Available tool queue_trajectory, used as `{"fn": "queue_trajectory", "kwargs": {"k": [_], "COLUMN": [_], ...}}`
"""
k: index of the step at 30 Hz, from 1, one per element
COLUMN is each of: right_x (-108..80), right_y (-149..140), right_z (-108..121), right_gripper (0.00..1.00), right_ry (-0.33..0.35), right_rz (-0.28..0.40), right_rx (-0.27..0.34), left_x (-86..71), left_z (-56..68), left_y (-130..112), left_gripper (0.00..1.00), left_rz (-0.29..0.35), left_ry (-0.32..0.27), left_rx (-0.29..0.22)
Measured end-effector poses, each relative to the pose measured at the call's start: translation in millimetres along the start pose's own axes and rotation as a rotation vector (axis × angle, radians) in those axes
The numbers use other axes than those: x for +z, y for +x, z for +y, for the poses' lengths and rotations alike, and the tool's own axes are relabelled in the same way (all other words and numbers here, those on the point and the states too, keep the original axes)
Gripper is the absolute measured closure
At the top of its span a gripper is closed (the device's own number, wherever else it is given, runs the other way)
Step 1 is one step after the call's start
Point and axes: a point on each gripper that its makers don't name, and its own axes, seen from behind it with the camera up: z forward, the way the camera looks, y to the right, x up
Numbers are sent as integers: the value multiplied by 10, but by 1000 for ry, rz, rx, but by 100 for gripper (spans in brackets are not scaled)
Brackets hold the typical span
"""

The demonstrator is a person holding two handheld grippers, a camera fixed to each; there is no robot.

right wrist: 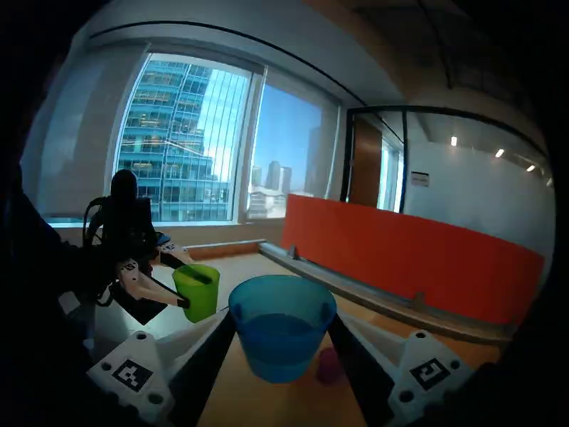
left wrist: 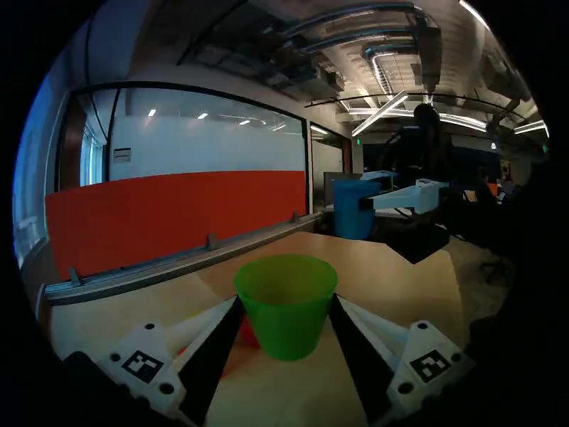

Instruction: Pour water

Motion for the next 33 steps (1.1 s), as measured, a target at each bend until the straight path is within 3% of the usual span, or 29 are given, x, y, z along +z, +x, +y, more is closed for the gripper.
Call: {"fn": "queue_trajectory", "kwargs": {"k": [15, 33], "right_x": [164, 423], "right_y": [170, 379], "right_z": [3, 19], "right_gripper": [10, 10], "right_ry": [18, 31], "right_rz": [8, 8], "right_rx": [-106, -259], "left_x": [-2, 26], "left_z": [133, 237], "left_y": [-21, 39], "left_gripper": [17, 17], "left_rz": [-4, 40], "left_ry": [-21, -45], "left_rx": [21, 4]}}
